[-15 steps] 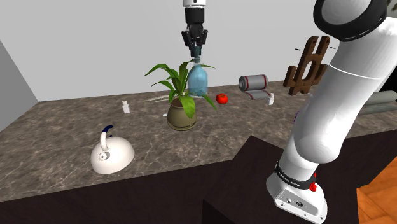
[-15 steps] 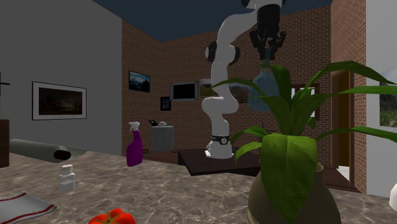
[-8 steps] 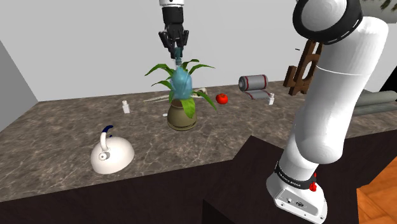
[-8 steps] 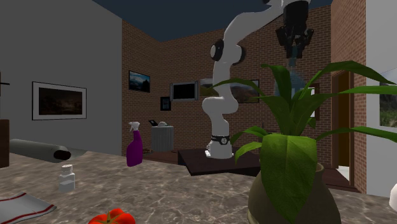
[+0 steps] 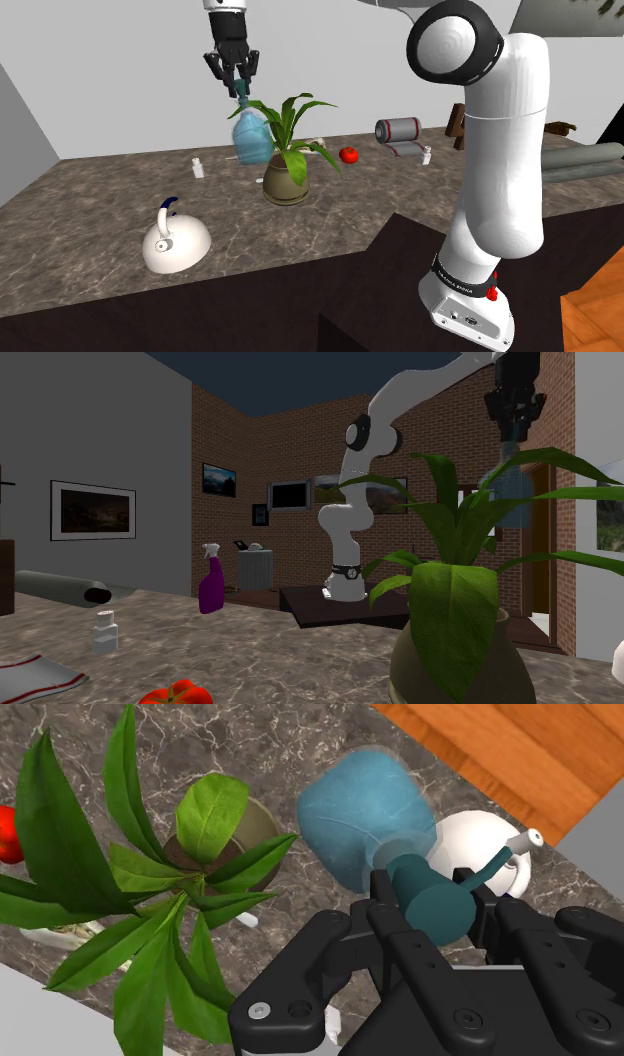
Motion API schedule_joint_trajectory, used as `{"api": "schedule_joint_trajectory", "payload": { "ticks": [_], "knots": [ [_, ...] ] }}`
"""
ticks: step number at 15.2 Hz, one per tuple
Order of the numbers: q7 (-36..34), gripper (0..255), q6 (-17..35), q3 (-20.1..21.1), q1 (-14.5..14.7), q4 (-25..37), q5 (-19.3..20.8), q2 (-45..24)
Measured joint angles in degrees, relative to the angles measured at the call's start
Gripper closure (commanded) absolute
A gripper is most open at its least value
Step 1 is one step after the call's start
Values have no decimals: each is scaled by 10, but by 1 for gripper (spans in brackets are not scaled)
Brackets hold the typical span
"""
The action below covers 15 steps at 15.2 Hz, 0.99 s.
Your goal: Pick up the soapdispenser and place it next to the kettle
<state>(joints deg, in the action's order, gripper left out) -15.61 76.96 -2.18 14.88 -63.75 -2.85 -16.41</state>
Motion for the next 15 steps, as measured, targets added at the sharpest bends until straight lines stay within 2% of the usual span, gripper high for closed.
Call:
{"api": "schedule_joint_trajectory", "payload": {
  "ticks": [15],
  "knots": [
    [-3, 255, 134, 2, 6, -173, 2, 39]
  ]
}}
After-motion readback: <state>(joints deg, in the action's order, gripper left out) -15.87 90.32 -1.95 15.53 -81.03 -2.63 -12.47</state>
